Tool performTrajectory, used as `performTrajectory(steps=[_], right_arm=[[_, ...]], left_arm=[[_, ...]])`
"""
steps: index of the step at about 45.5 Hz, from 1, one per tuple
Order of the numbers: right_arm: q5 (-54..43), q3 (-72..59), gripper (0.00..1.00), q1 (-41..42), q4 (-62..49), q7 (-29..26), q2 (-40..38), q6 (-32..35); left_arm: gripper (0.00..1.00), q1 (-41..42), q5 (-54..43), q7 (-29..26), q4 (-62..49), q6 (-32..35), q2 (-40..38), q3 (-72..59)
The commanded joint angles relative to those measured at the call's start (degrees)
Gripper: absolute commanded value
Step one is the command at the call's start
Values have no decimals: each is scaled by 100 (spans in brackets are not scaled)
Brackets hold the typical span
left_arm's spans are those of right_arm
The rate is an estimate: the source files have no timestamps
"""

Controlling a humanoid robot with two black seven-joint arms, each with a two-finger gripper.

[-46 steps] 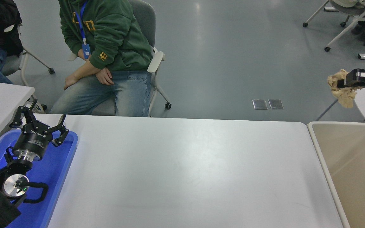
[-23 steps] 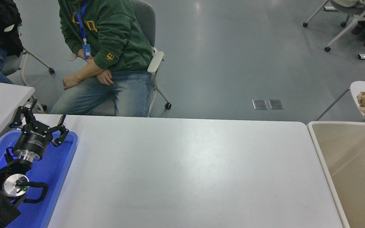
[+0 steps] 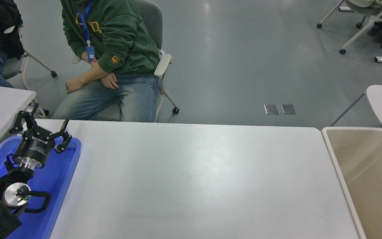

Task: Clean the table surface

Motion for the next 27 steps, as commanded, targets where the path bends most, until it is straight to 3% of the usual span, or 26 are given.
performTrajectory(steps=[1,15,27], right_arm=[[269,708,0,-738,-538,-483,469,-634],[295,1586,0,-1002,-538,-1099,1189,-1284],[304,1895,1,-1125,-530,-1371,1550,-1399]], left_arm=[[100,0,0,0,0,0,0,0],[100,0,0,-9,0,0,0,0],[100,0,0,-8,0,0,0,9]])
